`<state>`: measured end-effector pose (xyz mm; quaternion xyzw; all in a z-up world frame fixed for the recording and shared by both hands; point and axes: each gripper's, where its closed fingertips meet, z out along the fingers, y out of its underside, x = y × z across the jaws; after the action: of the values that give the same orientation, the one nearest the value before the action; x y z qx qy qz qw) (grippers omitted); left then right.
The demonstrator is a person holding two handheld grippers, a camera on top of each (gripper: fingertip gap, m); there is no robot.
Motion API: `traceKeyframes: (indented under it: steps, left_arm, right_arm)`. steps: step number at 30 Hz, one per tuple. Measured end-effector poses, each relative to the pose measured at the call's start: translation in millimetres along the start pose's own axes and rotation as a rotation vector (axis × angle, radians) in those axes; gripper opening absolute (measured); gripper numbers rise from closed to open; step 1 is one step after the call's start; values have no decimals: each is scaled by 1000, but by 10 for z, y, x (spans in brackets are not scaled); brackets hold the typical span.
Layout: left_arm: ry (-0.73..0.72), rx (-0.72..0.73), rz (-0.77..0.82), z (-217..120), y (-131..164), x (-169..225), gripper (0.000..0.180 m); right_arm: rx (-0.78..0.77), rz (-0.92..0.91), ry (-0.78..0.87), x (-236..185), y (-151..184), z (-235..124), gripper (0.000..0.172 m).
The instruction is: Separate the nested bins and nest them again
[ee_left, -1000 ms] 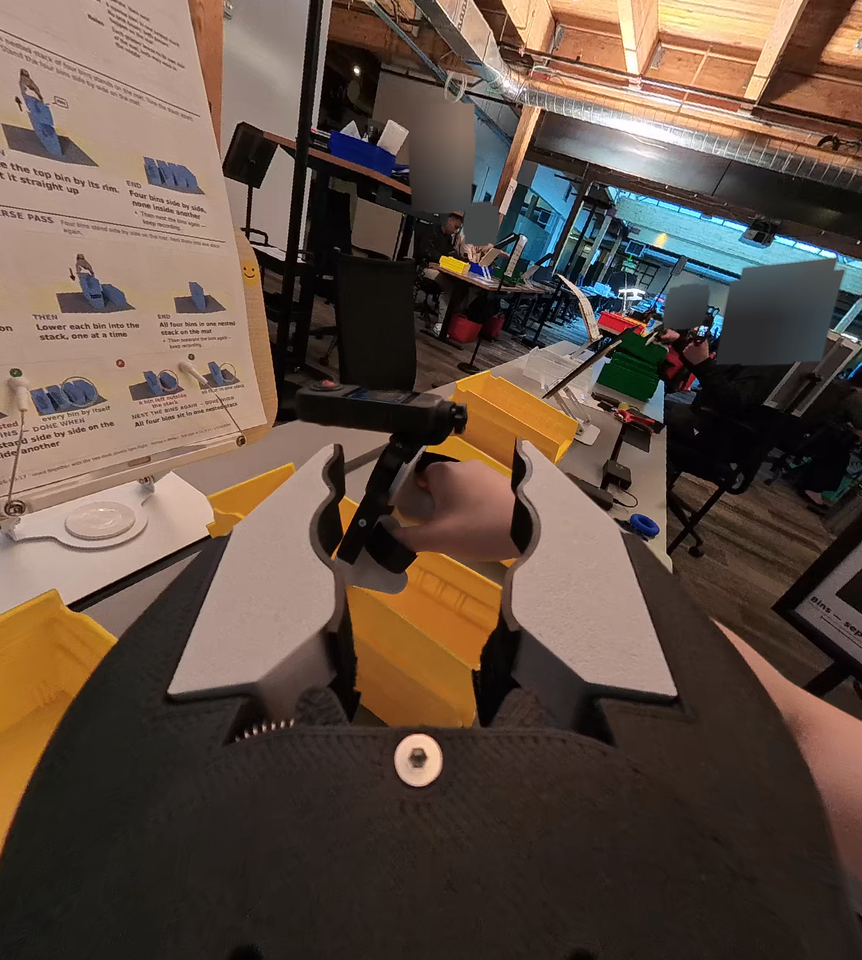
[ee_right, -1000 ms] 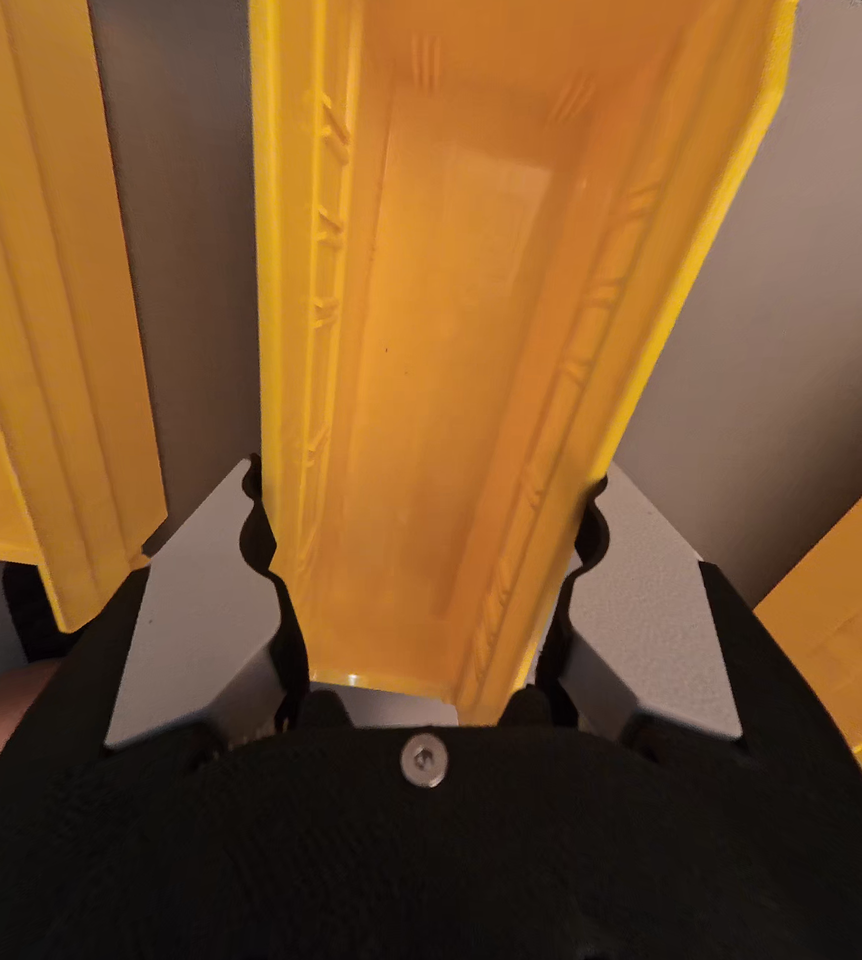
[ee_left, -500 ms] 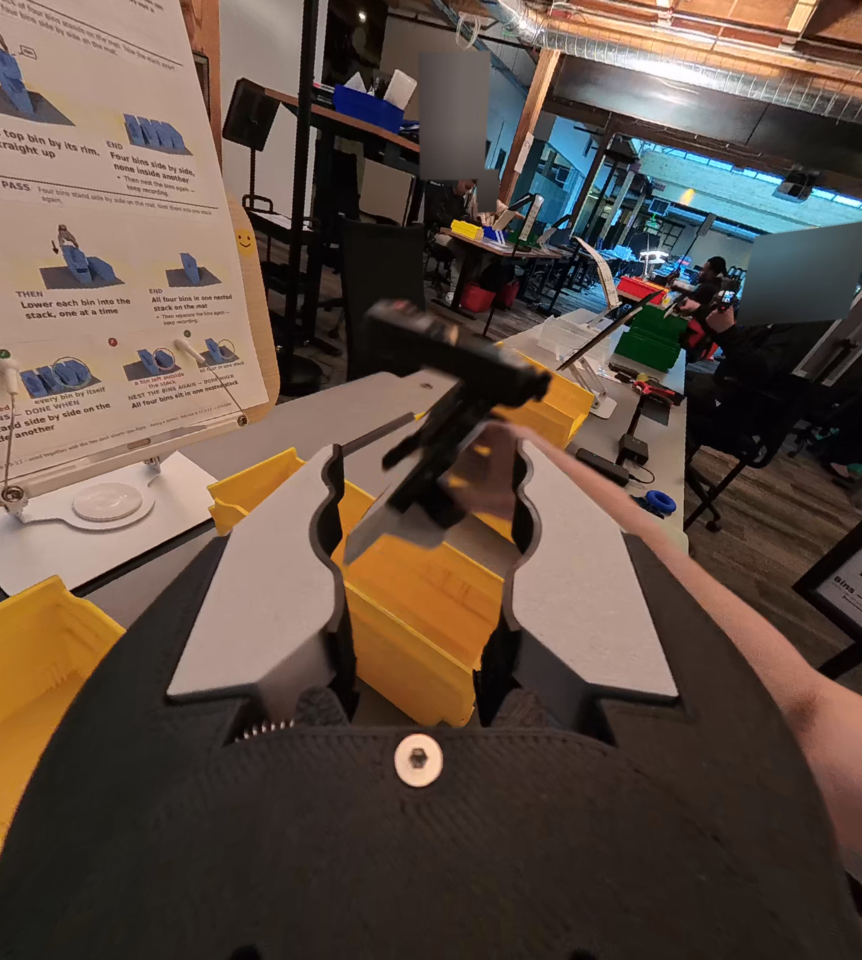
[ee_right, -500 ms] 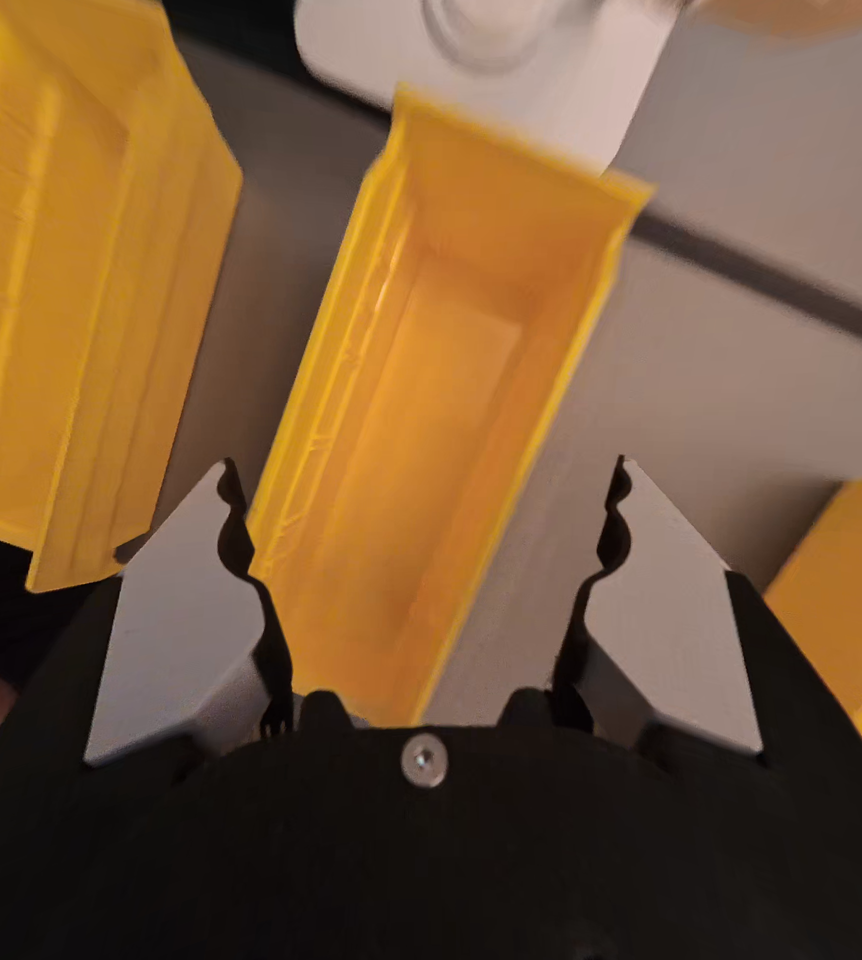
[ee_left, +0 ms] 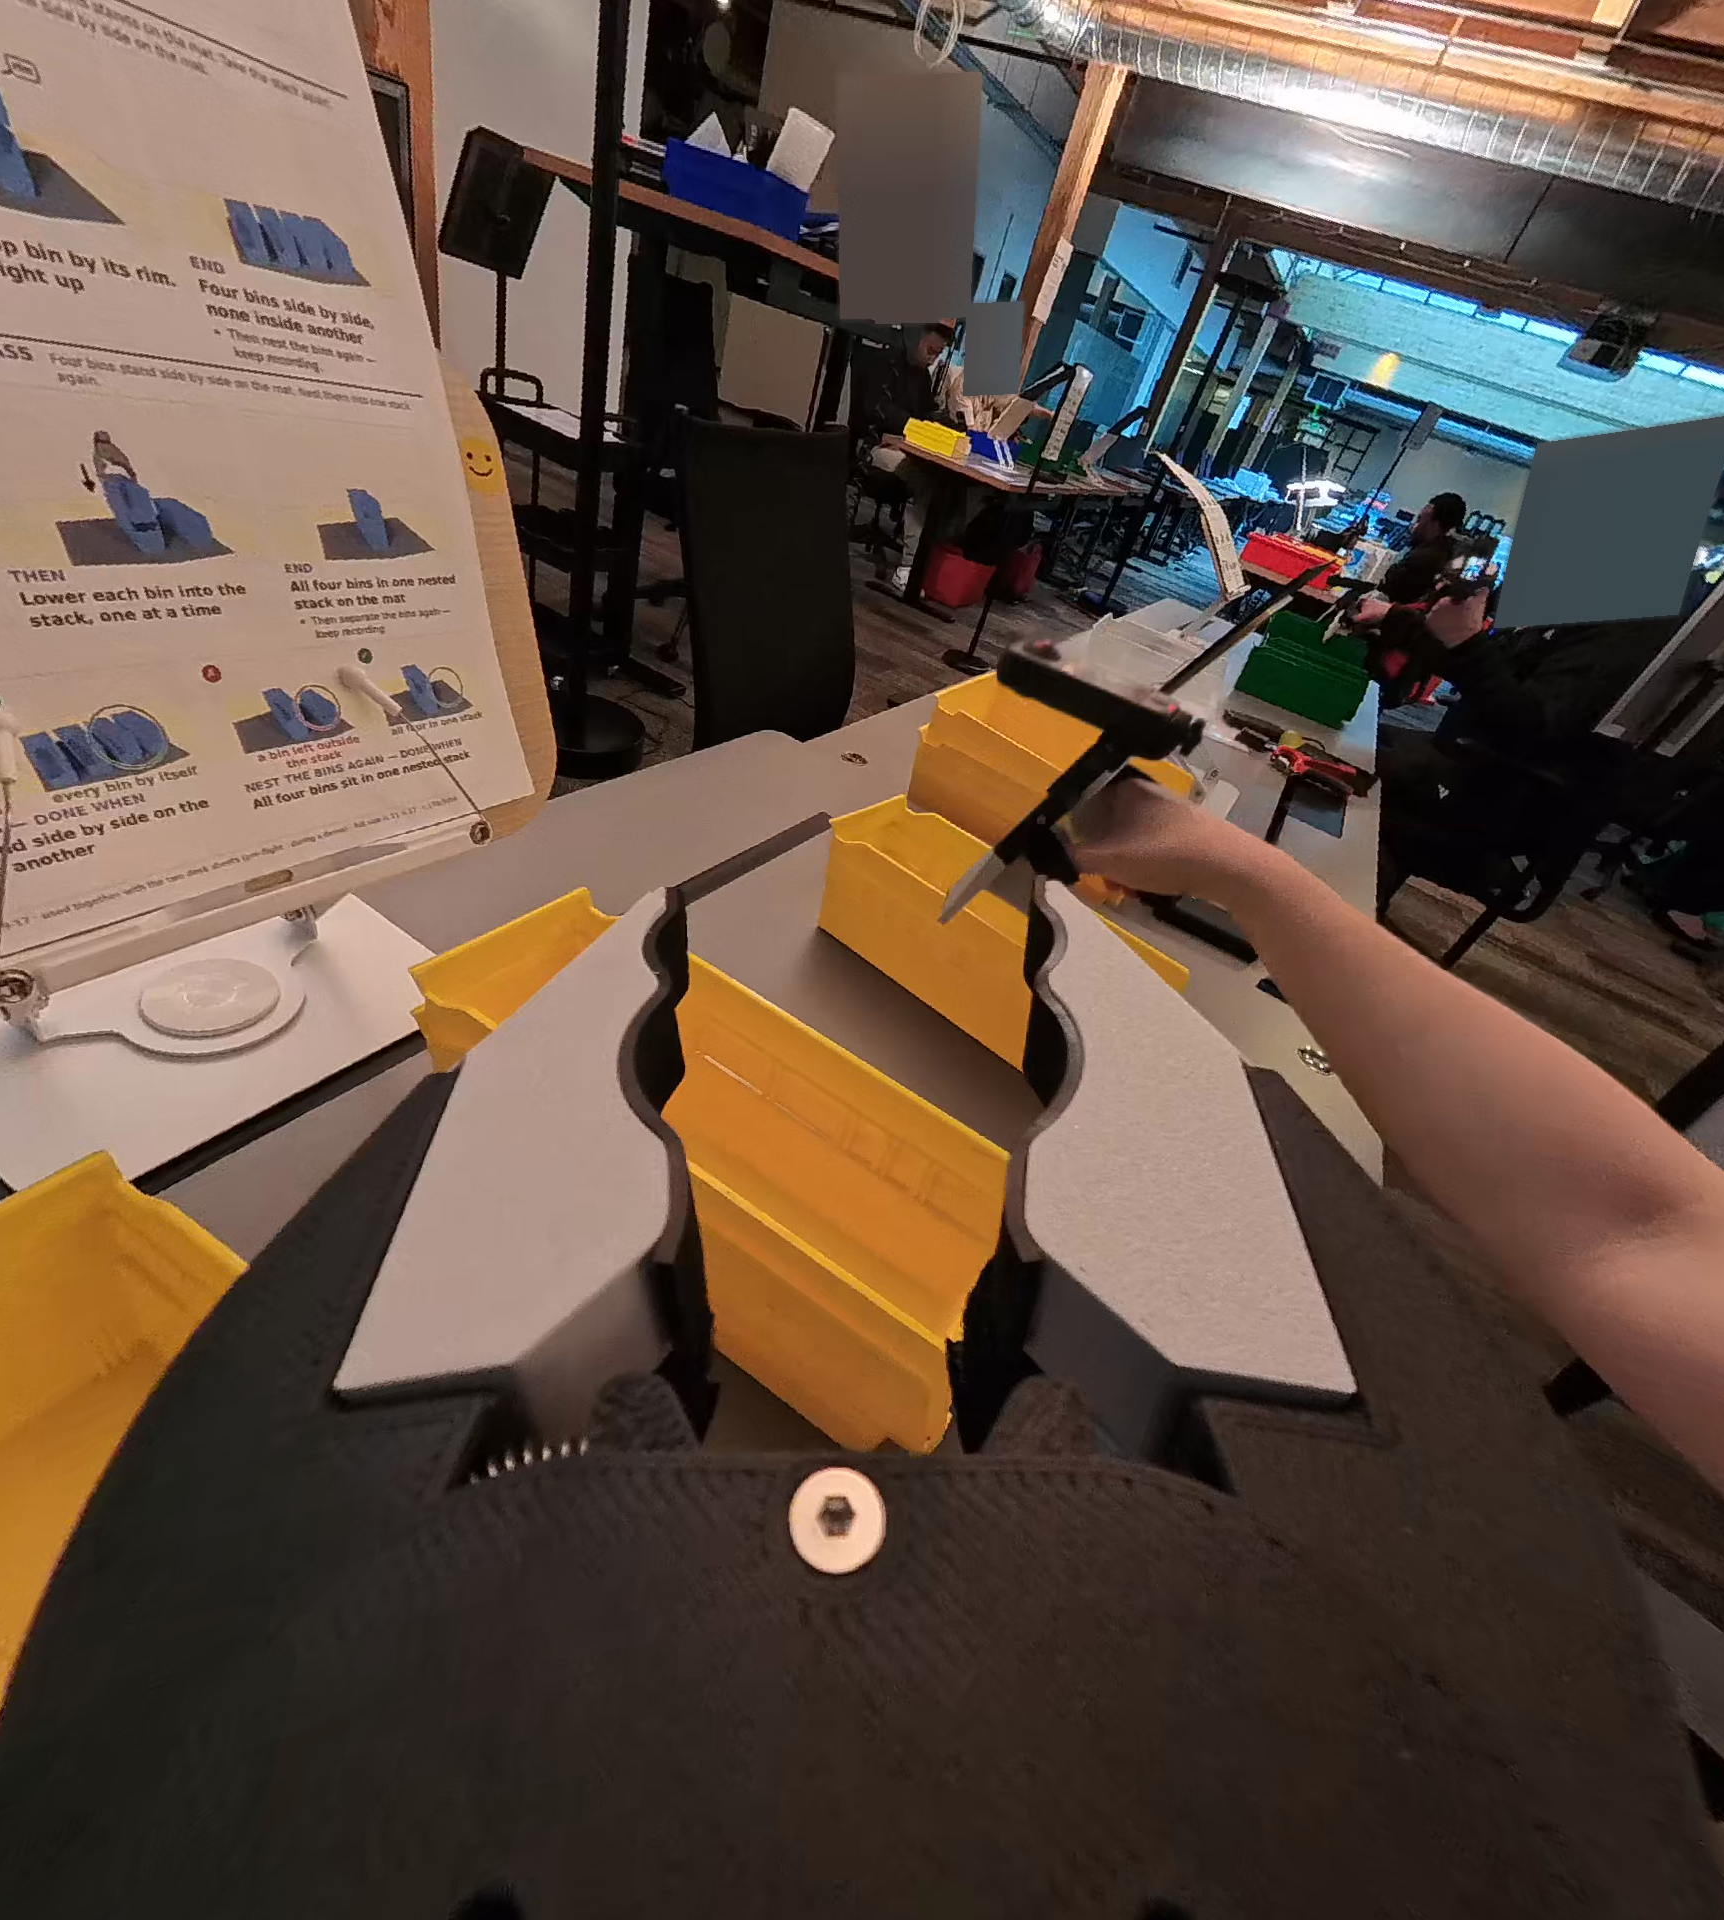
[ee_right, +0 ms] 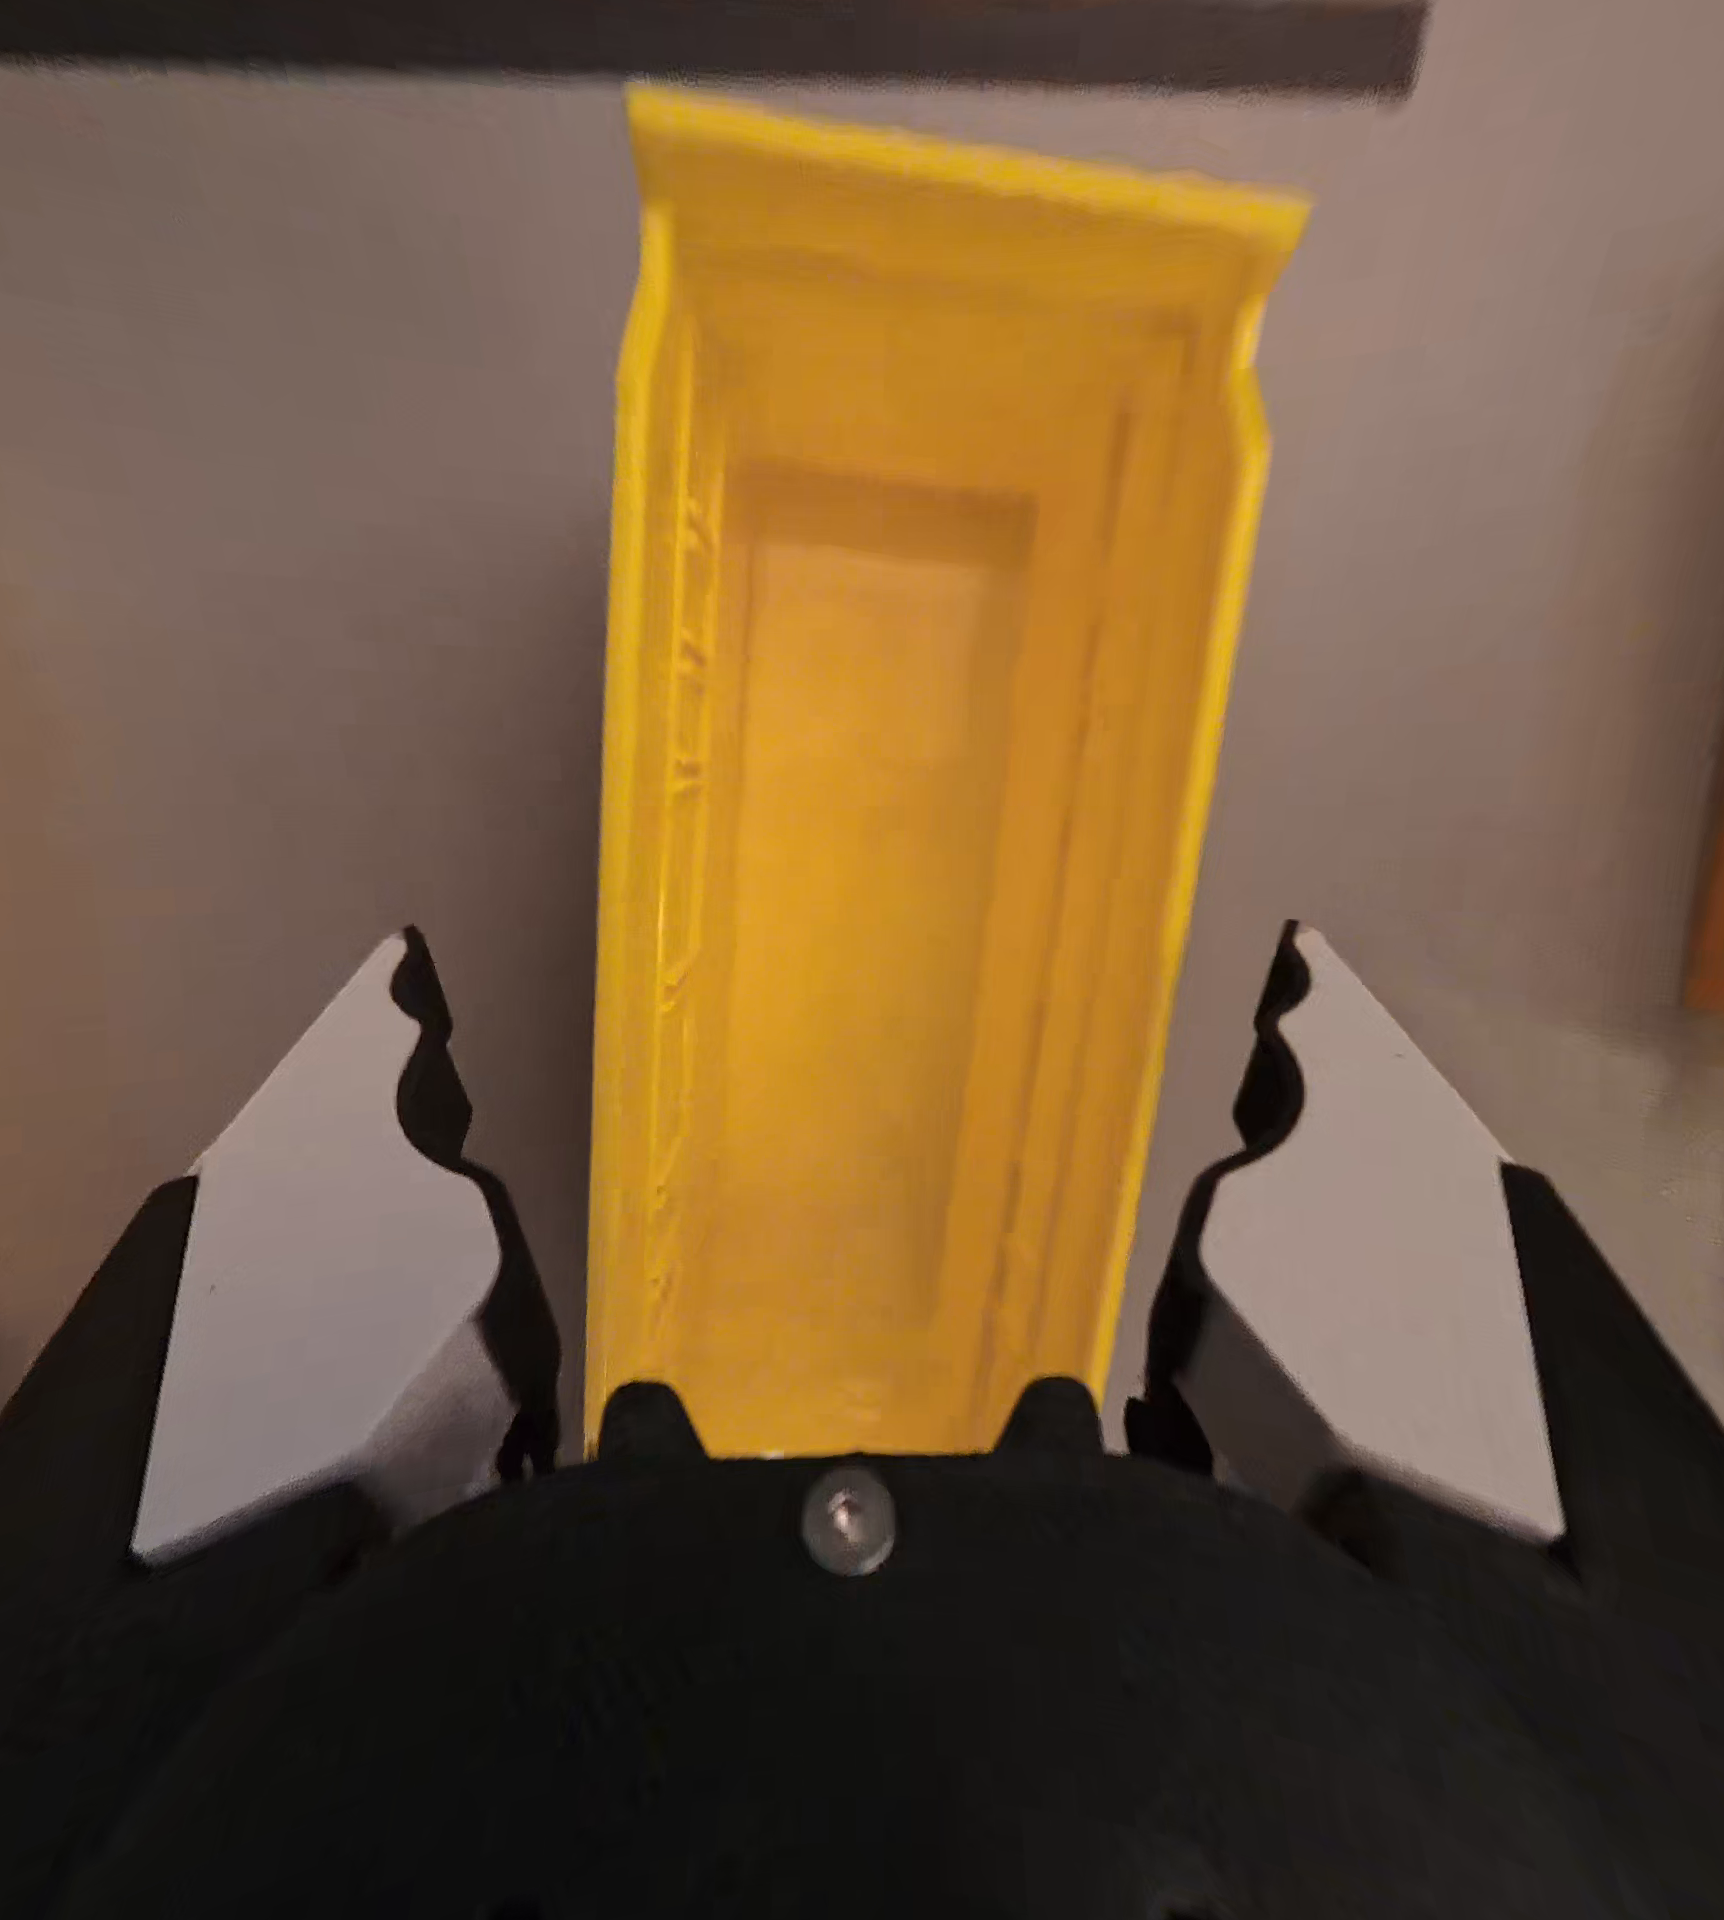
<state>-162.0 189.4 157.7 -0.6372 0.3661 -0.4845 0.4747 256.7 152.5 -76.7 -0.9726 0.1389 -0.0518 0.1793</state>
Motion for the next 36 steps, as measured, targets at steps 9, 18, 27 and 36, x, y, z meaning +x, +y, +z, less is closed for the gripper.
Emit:
traceKeyframes:
  steps: [9,18,27,36]
  left_arm:
    - [-1,4,-5,-10,-7,-14,64]
    - [-1,14,-8,-33,-25,-25,64]
    - [1,14,-23,-25,-21,-63,64]
    - [-20,22,-29,-83,-35,-124,64]
  right_arm:
    - [-182,91,-21,48,303,261,128]
    - [-248,119,-68,-166,330,109,114]
    - [-157,53,-76,-793,-51,-682,115]
    - [-74,-107,-198,-2091,-356,-1455,116]
